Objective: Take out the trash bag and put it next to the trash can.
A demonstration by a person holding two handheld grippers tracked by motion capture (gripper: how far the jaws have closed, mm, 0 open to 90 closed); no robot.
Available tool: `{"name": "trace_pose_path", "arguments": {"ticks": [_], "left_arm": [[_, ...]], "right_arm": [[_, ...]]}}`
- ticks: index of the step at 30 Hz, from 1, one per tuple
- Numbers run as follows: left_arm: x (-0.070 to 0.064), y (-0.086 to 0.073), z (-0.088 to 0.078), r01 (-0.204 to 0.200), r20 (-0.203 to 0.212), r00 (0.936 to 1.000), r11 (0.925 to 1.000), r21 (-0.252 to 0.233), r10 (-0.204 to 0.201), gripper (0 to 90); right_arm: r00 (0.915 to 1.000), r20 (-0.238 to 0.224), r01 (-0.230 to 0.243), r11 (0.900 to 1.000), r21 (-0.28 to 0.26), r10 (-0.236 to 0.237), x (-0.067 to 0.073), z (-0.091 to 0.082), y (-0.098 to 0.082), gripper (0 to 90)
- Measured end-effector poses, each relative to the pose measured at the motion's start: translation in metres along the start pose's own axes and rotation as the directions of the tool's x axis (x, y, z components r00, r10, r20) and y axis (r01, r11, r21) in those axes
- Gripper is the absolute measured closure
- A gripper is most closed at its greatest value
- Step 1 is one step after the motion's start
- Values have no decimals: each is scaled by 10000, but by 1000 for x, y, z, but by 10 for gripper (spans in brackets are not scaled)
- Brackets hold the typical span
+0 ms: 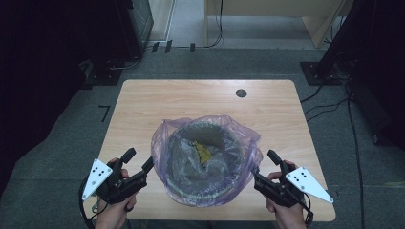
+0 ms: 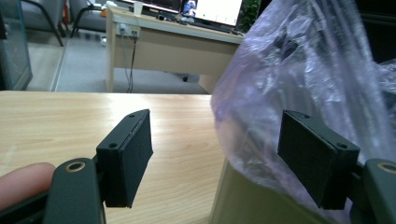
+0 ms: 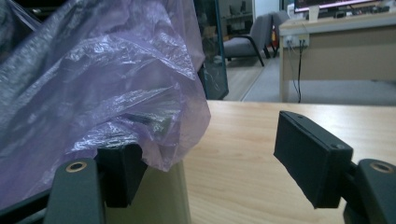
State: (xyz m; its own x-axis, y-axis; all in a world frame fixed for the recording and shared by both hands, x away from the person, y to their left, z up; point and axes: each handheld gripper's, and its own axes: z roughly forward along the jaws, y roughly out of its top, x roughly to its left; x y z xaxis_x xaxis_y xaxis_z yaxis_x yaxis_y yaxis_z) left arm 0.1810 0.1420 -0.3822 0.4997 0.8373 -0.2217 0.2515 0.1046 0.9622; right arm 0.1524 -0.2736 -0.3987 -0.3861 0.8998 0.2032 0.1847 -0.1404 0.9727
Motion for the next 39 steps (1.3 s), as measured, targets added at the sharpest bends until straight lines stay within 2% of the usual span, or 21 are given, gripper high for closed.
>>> {"name": "trace_pose_path", "arguments": {"ticks": [3, 8, 12, 15, 18, 21, 23, 26, 30, 32, 35, 39], "left_arm": [[-4, 2, 2, 32, 133, 9999, 10000, -32, -32, 256], [-13, 4, 6, -15, 422, 9991, 10000, -28, 17, 258], [-22, 6, 7, 41, 911, 9958, 10000, -27, -38, 259], [-30, 9, 5, -19, 1243, 9922, 10000, 1, 19, 258], [-35, 10, 6, -150, 1372, 9905, 9995, 274, 111, 227], [-39, 8, 9, -505, 999, 9940, 9970, 586, 444, 210], [-41, 6, 11, -539, 920, 9946, 9965, 646, 478, 293], [-44, 6, 11, -488, 964, 9944, 9970, 601, 428, 509], [-47, 8, 12, -465, 1564, 9870, 9973, 564, 372, 696], [-50, 8, 14, -497, 1726, 9842, 9971, 575, 391, 776], [-57, 9, 18, -643, 1949, 9795, 9962, 594, 516, 854], [-71, 11, 26, -869, 2451, 9669, 9945, 579, 702, 887]], "right_arm": [[9999, -100, 65, 10000, -32, -65, 5, 0, 8, 279], [9979, -598, 263, 9997, 21, -261, 18, 2, 19, 278], [9933, -1011, 561, 9984, 41, -554, 33, 7, 27, 276], [9911, -1073, 802, 9968, 46, -792, 42, 12, 30, 276], [9910, -1109, 767, 9970, 104, -751, 47, 16, 31, 276], [9898, -1206, 786, 9968, 131, -764, 52, 19, 32, 276], [9888, -1268, 807, 9966, 137, -783, 54, 19, 32, 275], [9877, -1305, 883, 9960, 155, -856, 56, 20, 33, 274], [9872, -1327, 908, 9958, 123, -883, 57, 20, 34, 273], [9867, -1358, 922, 9957, 109, -899, 57, 21, 35, 273], [9857, -1446, 902, 9958, 151, -871, 59, 21, 35, 272], [9839, -1572, 894, 9958, 177, -855, 63, 23, 36, 272]]}}
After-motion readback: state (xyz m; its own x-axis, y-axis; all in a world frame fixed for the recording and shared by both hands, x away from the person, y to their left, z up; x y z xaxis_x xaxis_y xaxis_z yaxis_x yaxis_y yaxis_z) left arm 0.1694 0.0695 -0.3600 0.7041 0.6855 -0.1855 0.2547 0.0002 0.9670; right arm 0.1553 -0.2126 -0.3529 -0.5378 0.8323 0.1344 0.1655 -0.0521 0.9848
